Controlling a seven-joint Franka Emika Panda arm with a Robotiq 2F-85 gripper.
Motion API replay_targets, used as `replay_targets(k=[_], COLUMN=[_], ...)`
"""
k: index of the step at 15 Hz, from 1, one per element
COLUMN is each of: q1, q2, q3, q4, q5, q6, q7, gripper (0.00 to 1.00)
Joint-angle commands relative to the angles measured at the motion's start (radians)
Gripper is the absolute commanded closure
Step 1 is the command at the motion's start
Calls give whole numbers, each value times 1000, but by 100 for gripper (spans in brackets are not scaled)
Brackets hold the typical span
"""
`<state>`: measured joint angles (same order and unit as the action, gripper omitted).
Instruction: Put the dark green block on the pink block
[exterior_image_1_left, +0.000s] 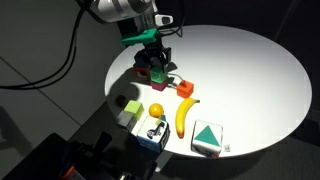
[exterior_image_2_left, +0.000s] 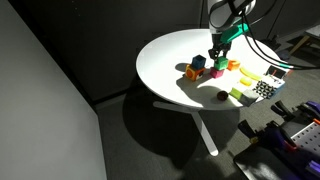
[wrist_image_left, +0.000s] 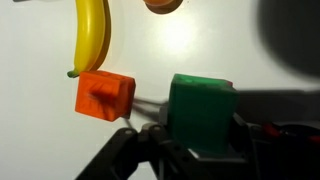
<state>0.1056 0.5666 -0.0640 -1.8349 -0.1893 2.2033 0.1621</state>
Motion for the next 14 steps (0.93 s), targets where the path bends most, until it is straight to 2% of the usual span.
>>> replay_targets(k=[1,5,6,7,9,10,14], q1=[-6,-6,-6,-6,-6,-6,-10], q2=[-8,-6,-5,-5,-6,-6,-12], q3=[2,3,2,2,2,2,6], q4=[-12,-12,-11,-11,-12,-12,-16], q5=[-14,-13,-14,-14,-14,-14,-7], q6=[15,14,14,13,13,13,12], q7=[-4,-4,-3,-3,-4,-5,-12], gripper=[69,69,28,18,4,0,0])
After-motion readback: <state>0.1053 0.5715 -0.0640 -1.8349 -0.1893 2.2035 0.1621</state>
